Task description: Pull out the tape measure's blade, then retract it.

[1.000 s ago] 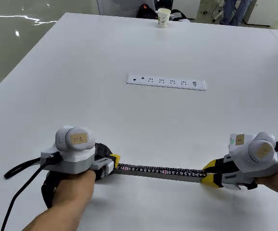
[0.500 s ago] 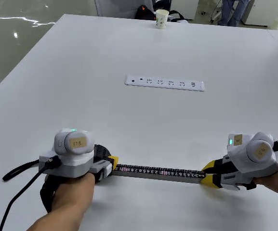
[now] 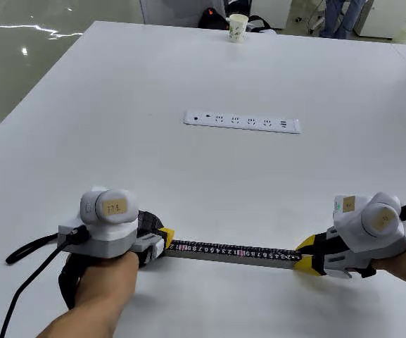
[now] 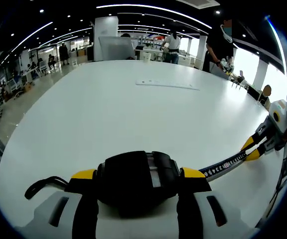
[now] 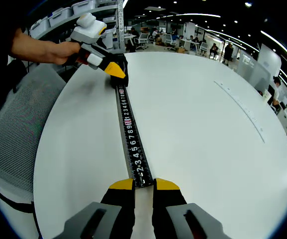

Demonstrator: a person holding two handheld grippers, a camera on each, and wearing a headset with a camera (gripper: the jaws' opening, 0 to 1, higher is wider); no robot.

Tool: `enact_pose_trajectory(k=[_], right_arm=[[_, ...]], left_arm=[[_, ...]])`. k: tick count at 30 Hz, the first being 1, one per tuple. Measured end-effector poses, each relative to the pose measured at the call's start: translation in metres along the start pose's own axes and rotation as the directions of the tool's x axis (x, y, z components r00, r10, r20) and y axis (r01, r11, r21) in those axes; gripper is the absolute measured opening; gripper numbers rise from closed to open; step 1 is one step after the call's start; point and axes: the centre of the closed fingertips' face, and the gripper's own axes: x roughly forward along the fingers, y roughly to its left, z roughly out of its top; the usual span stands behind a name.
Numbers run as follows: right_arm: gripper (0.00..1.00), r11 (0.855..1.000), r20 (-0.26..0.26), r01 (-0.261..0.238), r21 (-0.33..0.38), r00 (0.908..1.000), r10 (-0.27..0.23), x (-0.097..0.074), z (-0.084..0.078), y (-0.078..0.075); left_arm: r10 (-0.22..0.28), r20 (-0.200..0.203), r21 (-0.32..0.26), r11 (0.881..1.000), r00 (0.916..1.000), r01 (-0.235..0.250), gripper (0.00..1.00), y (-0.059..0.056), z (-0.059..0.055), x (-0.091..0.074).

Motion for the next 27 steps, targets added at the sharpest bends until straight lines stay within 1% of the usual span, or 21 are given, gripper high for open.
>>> enact_pose_trajectory(k=[21,27], right_arm=[[0.09,1.000,-0.012,-0.001,0.003,0.9999,0.001,0.0004,0.0004,0.0000],[0.09,1.000,-0.010,-0.002,0.002,1.0000,0.002,0.0027,0.0040,0.0003]], left_arm=[[-0.007,-0.003,-0.011,1.000,1.0000,0.007,0.59,0.0003,0.0000,-0.0001],[-0.008,-0.003,-0.015,1.000,1.0000,0.008,0.59,0.0009,0.0003,0.0002]])
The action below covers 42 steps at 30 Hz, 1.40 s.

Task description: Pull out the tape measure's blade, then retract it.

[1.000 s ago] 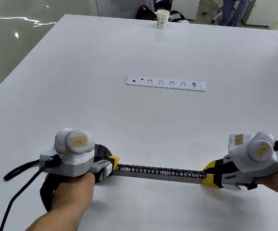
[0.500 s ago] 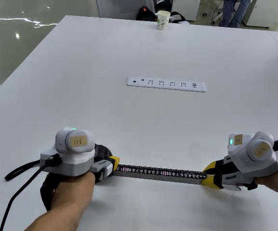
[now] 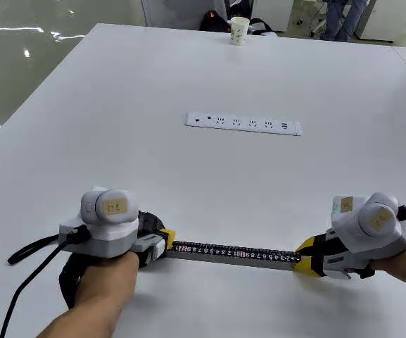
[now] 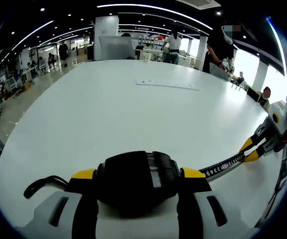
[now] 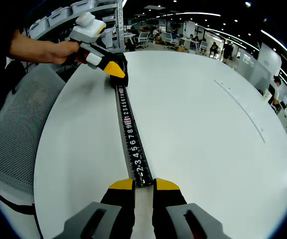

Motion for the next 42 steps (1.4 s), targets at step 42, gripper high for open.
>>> enact_pose_trajectory(k=[42], right_arm=[[0.09,1.000,0.007,-0.014,0.012,0.9999,0.014,0.016,0.023,0.006]], left_arm=[[-0.005,0.002,-0.014,1.000,1.0000,0.005,0.60,0.001,0.001,0.001]])
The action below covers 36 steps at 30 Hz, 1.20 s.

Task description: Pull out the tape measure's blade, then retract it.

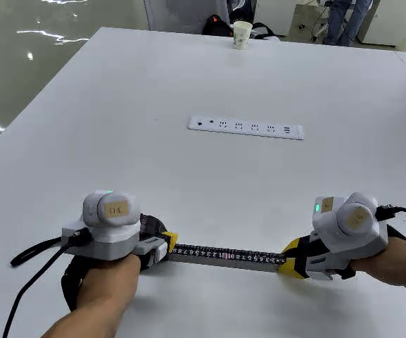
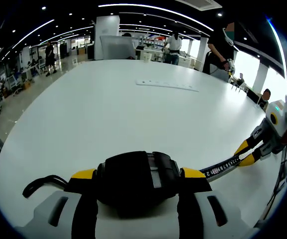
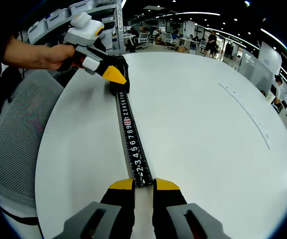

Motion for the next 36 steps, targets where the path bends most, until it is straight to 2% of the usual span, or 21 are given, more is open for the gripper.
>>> enact_pose_trajectory(k=[36], right_arm=[[0.09,1.000,0.015,-0.011,0.004,0.9998,0.011,0.015,0.020,0.006]], left_arm=[[-0.001,-0.003,-0.006,1.000,1.0000,0.001,0.60,0.001,0.000,0.000]])
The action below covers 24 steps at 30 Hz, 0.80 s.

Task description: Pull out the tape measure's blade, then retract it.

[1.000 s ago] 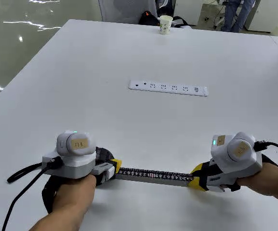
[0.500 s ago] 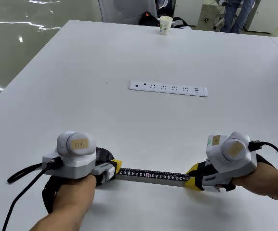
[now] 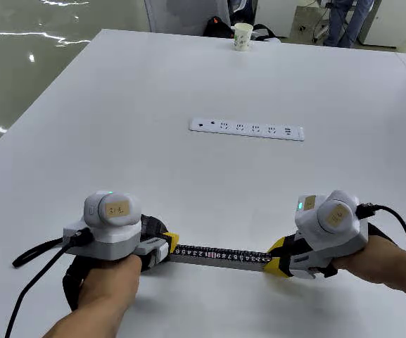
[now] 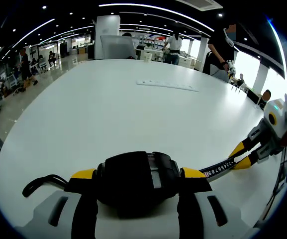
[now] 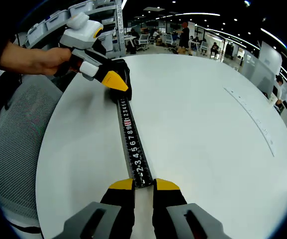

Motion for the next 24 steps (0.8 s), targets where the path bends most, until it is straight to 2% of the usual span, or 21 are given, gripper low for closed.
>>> enact_pose_trajectory(k=[24], right_arm=[[0.09,1.000,0.008,-0.003,0.002,1.0000,0.003,0.008,0.011,0.002]], left_arm=[[-0.003,-0.002,-0.005,1.000,1.0000,0.003,0.60,0.000,0.000,-0.001]])
